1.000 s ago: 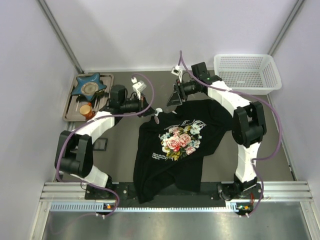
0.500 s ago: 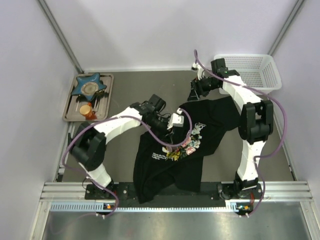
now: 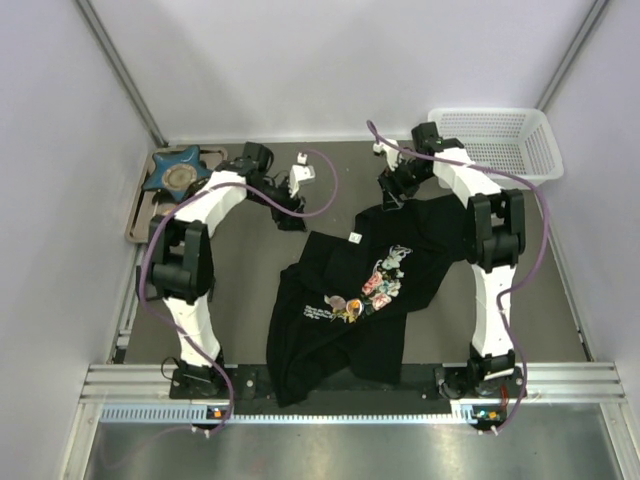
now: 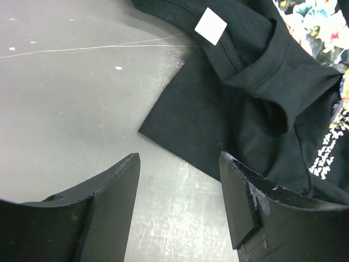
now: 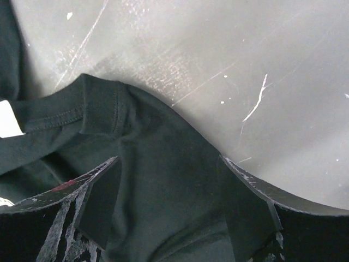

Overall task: Pin the brooch onto the clothing
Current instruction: Flatten out the clothes at the center of the board.

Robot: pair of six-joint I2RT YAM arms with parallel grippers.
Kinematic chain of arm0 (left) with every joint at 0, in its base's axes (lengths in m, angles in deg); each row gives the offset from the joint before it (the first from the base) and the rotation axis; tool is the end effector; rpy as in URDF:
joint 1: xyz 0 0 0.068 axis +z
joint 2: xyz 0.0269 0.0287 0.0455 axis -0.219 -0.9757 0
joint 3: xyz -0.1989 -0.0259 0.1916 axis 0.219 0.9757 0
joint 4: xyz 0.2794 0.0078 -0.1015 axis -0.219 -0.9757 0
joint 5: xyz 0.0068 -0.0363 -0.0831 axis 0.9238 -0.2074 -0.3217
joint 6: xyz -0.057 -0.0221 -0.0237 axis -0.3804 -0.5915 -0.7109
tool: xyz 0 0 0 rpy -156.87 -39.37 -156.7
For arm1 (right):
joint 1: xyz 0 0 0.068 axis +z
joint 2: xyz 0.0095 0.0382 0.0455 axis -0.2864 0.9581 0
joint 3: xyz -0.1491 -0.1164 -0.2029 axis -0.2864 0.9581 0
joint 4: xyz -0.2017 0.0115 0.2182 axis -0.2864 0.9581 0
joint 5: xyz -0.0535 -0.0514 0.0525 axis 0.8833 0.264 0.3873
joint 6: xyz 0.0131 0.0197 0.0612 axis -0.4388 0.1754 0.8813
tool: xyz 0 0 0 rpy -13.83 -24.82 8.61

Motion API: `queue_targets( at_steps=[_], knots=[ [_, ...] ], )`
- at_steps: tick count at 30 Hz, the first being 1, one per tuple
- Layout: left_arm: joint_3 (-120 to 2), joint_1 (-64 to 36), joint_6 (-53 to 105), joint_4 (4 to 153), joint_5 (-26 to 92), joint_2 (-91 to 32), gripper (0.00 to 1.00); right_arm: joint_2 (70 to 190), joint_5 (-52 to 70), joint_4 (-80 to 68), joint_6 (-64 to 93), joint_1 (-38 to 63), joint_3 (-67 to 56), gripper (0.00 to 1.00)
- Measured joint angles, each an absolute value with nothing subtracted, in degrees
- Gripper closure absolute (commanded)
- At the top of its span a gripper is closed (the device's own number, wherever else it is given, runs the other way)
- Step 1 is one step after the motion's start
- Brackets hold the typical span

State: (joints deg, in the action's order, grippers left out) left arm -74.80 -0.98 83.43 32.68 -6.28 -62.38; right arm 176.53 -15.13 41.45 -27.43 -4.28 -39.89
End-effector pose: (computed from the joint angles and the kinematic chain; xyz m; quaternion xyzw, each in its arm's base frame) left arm 0.4158 -0.1401 0.2309 0.5242 0.7261 -0.3188 0.3103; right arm 0.5028 0.1383 0.1916 -0.4317 0.8355 0.2252 0.2547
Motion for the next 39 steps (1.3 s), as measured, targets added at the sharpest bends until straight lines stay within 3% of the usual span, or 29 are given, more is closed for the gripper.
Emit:
queue_targets(
  at_steps=[12, 15, 18, 21, 24, 25, 26, 39],
  knots=[
    [-79.9, -5.8, 88.6, 33.4, -1.3, -78.6, 0.42, 180.6, -14.1, 43.5, -31.2, -3.3, -43.1, 0.32],
    [-80.0, -7.6, 89.7, 34.5, 0.9, -78.6, 0.53, 180.8, -14.1, 43.7, -30.4, -2.4, -43.3, 0.32],
    [-79.8, -9.5, 90.6, 36.3, 3.8, -78.6, 0.71, 180.8, -14.1, 43.9, -29.9, -1.4, -43.1, 0.35],
    [-79.8, -10.8, 91.6, 37.8, 6.7, -78.5, 0.99, 180.9, -13.9, 43.9, -29.7, -0.3, -42.4, 0.44],
    [-79.4, -11.1, 91.6, 37.5, 7.9, -78.1, 1.00, 181.1, -13.1, 44.2, -29.7, 0.6, -42.0, 0.70],
    [-79.2, -11.0, 91.4, 37.6, 8.5, -77.8, 1.00, 181.2, -12.5, 44.1, -29.2, 0.9, -42.0, 0.90],
    [-79.1, -10.6, 90.9, 37.4, 9.3, -77.5, 1.00, 181.3, -11.9, 44.1, -28.7, 0.9, -42.0, 1.00],
    [-70.6, 15.6, 75.7, 37.7, 28.3, -66.9, 1.00, 182.8, -0.7, 37.8, -16.9, 0.0, -42.5, 1.00]
  ],
)
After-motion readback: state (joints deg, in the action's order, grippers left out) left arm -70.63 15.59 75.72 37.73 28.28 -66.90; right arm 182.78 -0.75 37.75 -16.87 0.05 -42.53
